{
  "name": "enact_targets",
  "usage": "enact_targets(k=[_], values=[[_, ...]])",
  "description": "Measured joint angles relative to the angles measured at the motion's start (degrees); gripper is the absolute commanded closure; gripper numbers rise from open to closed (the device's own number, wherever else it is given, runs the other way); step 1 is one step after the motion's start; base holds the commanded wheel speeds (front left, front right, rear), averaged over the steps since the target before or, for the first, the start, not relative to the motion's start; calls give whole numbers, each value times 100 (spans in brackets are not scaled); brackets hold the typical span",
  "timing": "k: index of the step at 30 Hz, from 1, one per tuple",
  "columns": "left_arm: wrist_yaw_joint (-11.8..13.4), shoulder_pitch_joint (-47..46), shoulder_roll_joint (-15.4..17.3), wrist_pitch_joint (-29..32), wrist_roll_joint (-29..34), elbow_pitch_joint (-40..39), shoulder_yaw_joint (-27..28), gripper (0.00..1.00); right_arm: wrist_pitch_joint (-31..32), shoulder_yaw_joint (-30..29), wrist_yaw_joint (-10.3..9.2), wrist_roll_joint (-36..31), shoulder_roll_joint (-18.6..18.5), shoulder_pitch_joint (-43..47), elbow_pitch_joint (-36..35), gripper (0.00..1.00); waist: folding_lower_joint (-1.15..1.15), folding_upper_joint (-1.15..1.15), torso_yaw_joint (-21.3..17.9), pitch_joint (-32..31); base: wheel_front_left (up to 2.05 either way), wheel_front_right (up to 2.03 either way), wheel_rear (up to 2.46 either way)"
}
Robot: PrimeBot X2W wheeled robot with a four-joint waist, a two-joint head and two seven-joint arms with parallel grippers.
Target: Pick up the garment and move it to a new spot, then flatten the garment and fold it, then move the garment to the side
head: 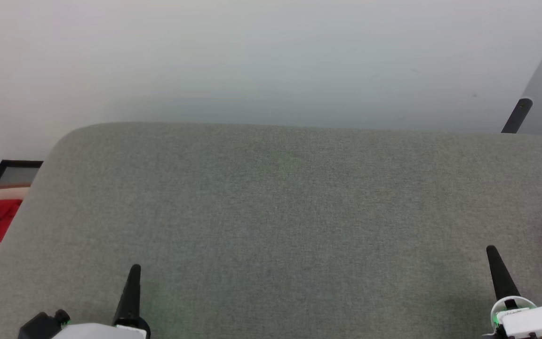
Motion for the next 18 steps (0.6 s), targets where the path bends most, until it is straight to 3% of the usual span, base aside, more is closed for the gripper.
enact_targets(k=[18], values=[[0, -263, -38, 285, -988, 137, 63, 100, 178, -30, 0, 961, 49, -180, 185, 100, 0, 0, 5, 12, 0, 0, 0]])
